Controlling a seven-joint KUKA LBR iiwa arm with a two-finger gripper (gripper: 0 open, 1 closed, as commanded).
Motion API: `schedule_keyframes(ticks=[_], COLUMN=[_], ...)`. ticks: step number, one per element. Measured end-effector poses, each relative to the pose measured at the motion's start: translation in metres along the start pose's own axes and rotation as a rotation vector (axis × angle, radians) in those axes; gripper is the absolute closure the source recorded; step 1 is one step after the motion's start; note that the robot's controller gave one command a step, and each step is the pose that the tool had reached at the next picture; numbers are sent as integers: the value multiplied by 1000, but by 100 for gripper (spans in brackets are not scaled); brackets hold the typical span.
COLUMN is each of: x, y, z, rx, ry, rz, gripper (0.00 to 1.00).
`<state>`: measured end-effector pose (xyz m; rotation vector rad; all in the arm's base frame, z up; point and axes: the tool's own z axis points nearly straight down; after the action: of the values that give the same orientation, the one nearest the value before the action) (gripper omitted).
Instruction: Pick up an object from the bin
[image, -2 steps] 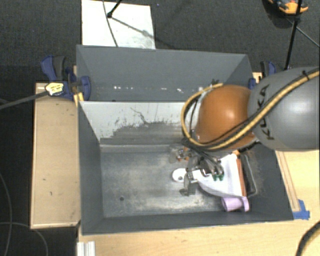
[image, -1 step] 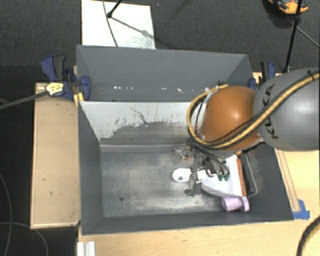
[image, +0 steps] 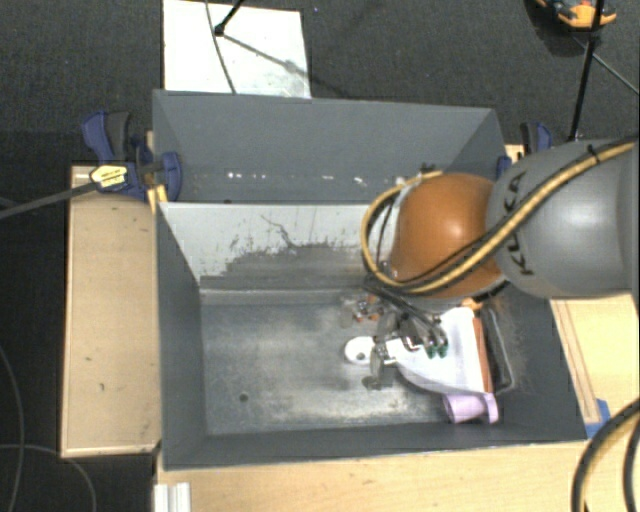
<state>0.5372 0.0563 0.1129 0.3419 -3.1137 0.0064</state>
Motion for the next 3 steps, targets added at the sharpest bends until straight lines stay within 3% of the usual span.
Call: schedule_keyframes(ticks=[1,2,3], x=[-12,-7,-5], y=[-30,-59,-73], z=[-17,16,42], rx=[-5,-1,-4], ry=[-18,-14,-10], rz=[-73,-153,83], gripper=[0,0,100])
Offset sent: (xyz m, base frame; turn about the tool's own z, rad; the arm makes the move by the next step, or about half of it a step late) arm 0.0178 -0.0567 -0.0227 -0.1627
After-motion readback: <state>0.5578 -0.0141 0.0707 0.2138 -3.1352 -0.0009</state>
